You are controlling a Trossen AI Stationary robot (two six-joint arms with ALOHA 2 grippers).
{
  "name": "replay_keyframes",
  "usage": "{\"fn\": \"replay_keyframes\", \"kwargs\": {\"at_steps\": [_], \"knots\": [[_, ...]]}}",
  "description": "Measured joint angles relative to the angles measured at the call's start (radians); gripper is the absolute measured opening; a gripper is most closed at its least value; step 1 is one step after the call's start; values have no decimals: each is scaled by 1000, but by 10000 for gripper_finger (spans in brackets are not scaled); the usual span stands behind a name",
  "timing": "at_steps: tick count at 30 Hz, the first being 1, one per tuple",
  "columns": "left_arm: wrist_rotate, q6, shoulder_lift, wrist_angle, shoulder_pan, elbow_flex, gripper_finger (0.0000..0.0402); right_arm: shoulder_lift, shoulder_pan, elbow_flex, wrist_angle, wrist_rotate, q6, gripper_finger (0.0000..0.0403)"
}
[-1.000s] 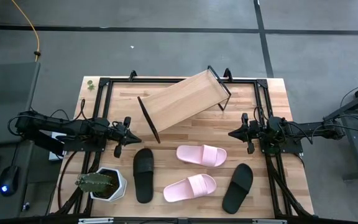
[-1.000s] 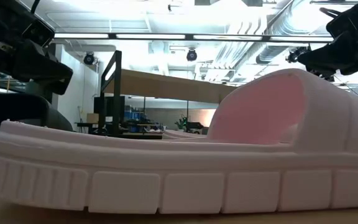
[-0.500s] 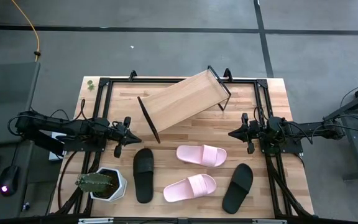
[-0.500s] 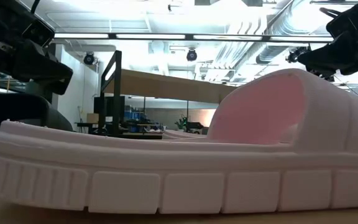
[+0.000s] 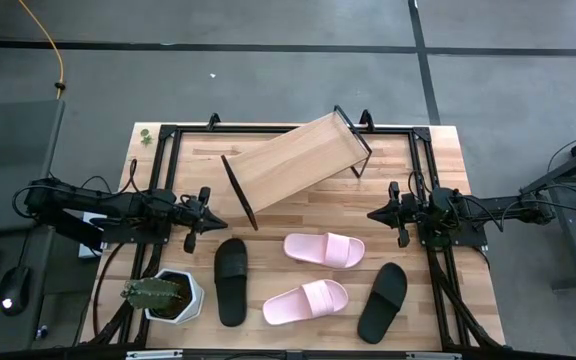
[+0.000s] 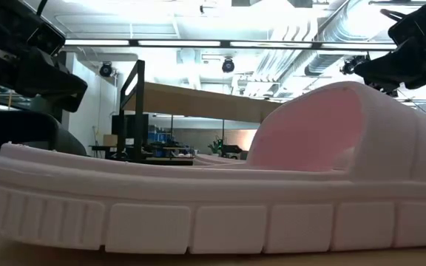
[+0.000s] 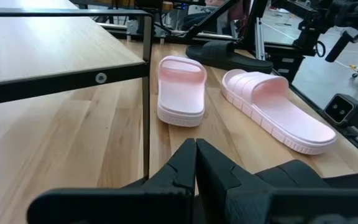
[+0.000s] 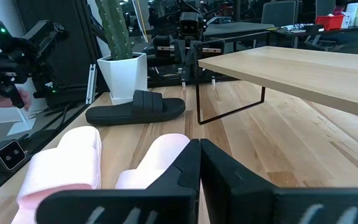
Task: Pick and place slides into the shelf
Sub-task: Put the top pink slipper on the shelf
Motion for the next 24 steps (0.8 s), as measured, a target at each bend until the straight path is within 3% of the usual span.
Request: {"fn": "replay_keyframes", "kwargs": {"at_steps": [24], "knots": [[-12,-1,0,-2,0,0,1,0,0,0,0,0,0,0]]}}
